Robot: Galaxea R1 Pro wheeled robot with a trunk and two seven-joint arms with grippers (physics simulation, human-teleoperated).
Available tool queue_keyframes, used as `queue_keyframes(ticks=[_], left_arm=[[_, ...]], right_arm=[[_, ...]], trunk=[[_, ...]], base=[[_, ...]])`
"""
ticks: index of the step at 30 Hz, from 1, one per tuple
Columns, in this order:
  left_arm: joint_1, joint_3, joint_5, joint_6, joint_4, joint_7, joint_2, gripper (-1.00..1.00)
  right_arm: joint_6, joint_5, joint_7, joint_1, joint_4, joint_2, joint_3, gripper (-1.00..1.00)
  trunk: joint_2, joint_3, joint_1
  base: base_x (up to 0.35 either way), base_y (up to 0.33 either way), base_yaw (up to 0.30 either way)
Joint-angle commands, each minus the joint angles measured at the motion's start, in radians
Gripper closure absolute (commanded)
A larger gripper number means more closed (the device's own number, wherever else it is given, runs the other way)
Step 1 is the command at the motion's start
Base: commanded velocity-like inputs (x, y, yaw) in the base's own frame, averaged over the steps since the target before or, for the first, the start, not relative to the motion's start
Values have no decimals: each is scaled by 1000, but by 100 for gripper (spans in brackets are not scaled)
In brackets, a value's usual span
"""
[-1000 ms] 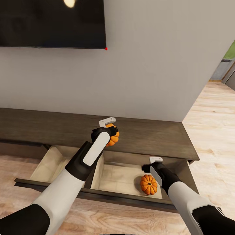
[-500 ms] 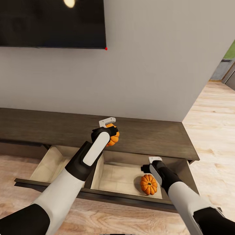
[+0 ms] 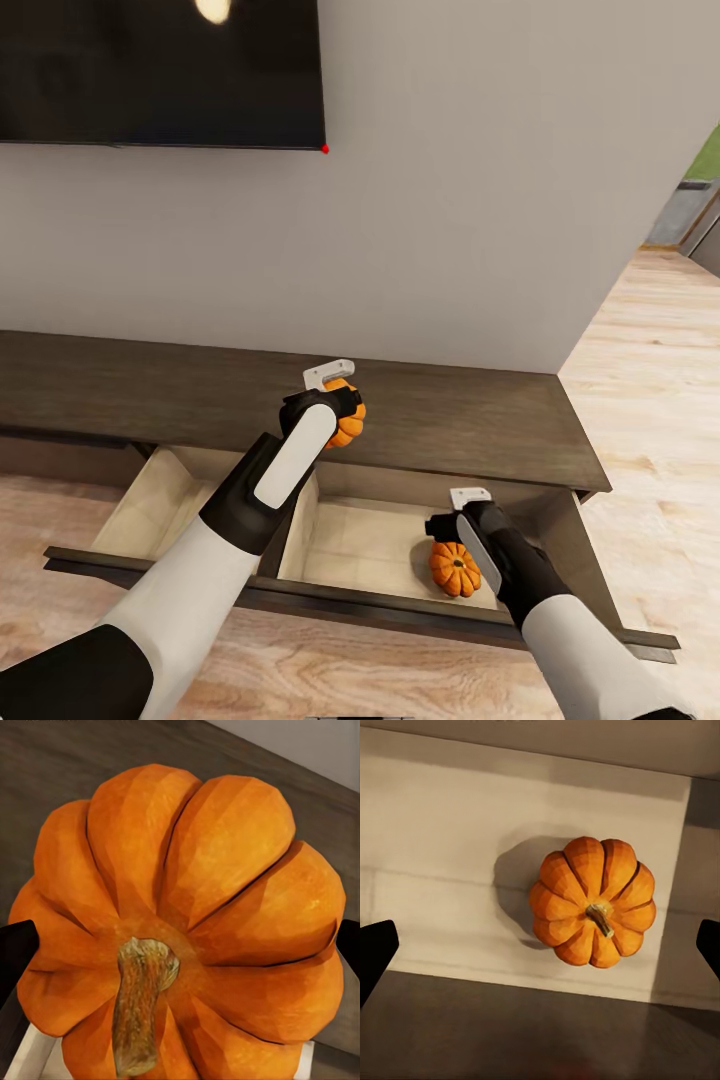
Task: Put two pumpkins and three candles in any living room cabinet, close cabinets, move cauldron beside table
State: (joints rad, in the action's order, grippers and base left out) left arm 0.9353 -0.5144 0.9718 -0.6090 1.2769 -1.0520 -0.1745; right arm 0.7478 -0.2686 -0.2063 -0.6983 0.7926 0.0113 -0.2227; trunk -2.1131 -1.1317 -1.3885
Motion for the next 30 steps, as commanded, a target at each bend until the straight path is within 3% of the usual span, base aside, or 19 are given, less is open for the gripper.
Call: queue_keyframes(ticks=[1, 6, 14, 19, 23, 30], left_arm=[[1, -1, 4, -6, 1, -9, 0, 100], [2, 0, 2, -6, 1, -9, 0, 100], [1, 1, -2, -6, 1, -9, 0, 100], [2, 1, -2, -6, 0, -9, 0, 100], [2, 1, -1, -6, -1, -9, 0, 100], [2, -1, 3, -7, -6, -9, 0, 100]], right_arm=[[5, -11, -10, 1, 10, -1, -3, -100], [67, -9, -12, 63, 159, -5, 4, -100], [222, -9, -72, 213, 520, -8, 82, -100], [252, -9, -76, 288, 692, -8, 118, -100], [251, -10, -76, 316, 755, -8, 122, -100], [213, -10, -76, 325, 774, -7, 131, -100]], trunk=[[0, -1, 0], [0, -1, 0], [0, -1, 0], [0, -1, 0], [0, -1, 0], [0, -1, 0]], base=[[0, 0, 0], [0, 0, 0], [0, 0, 0], [0, 0, 0], [0, 0, 0], [-149, 0, 0]])
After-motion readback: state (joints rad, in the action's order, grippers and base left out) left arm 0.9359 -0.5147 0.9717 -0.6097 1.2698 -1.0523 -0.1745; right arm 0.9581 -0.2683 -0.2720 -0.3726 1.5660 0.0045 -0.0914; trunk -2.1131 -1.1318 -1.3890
